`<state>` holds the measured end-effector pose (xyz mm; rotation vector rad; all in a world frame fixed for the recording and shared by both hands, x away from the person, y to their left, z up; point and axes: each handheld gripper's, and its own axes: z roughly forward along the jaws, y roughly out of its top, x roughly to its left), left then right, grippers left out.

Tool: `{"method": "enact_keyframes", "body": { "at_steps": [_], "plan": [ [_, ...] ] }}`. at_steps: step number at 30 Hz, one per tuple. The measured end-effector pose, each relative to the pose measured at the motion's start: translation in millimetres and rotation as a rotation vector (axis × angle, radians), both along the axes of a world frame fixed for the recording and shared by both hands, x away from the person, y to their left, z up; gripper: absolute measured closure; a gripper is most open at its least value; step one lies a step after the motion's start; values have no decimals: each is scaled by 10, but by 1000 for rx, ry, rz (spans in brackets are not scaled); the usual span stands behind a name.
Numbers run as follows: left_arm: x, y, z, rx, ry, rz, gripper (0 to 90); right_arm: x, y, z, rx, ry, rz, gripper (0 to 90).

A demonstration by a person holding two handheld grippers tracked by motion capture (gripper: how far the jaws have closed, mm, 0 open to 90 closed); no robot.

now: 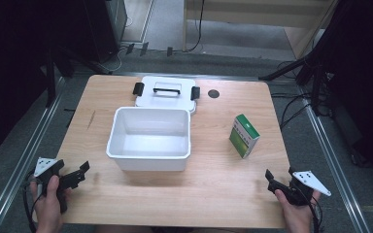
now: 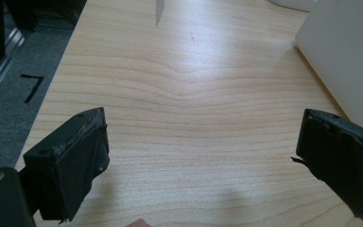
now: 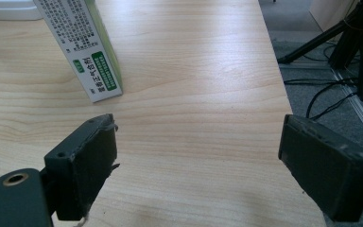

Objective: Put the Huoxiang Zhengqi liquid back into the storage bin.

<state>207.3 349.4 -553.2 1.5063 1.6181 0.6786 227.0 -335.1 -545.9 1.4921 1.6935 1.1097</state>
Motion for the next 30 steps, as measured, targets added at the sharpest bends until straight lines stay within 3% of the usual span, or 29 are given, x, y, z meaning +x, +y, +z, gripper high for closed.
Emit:
{"method": "enact_keyframes", "body": {
  "at_steps": [8,16,21,23,25,30],
  "plan": [
    [-4,1,-2,3,-10,7,40,2,2,-1,0,2,0,125],
    [-10,-8,2,10,-3,9,40,10,26,6,-33,19,15,123],
    [-18,-4,2,9,-10,9,40,1,-4,36,7,29,31,124],
    [-19,-1,1,8,-16,9,40,1,0,47,-4,38,31,126],
    [-17,-2,1,7,-12,8,40,11,43,76,-57,61,52,127],
    [-15,-6,1,8,-10,9,40,53,70,202,-86,90,45,129]
  ]
}}
